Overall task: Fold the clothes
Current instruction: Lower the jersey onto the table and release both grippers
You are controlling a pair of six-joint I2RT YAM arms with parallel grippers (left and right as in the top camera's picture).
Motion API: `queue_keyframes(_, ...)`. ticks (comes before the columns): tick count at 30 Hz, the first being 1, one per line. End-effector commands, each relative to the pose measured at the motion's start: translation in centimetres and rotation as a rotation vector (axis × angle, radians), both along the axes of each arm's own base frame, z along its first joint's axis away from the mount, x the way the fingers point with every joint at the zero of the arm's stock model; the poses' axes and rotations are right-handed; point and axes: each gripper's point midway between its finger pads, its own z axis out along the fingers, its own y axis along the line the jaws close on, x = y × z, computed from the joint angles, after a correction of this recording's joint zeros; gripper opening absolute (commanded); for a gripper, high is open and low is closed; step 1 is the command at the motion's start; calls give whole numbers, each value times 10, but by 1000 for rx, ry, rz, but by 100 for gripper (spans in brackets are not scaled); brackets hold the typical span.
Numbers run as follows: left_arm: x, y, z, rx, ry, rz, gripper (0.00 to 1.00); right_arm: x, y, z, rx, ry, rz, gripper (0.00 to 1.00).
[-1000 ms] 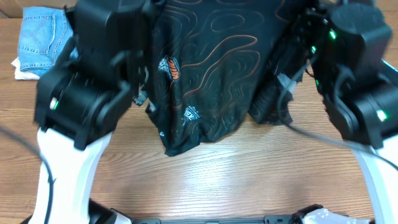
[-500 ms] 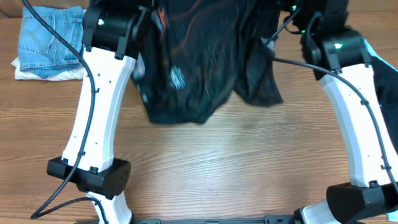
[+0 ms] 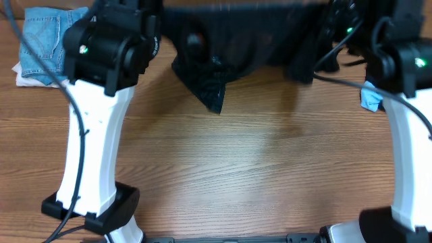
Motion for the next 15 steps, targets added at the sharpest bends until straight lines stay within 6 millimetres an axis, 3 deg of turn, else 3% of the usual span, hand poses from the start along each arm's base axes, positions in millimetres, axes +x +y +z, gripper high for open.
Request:
queue_keyframes(1,6,-7,-56,-127,155,67,16,6,-15,-64,-35,213,-57,17)
queue_keyframes(3,0,-17,-87,-137,290,35,24,1,-16,-88,-47,309,-60,18)
queue_keyframes(7,-11,-32,-139,-159,515,2,27,-3,-16,-114,-52,415,-72,27)
queue_keyframes(9,-7,-36,-158,-152,572,-12,47,-3,-16,-119,-53,430,-74,52)
queue_keyframes(11,-2,-38,-175,-141,613,-9,59,-2,-16,-119,-53,427,-73,62)
queue_keyframes(12,0,-38,-181,-132,629,-12,73,-2,-16,-119,-53,426,-74,66)
queue_keyframes(13,2,-38,-188,-122,648,-16,96,-2,-16,-119,-53,427,-73,75)
queue_keyframes(15,6,-38,-201,-112,684,-22,100,-3,-16,-119,-55,431,-73,87)
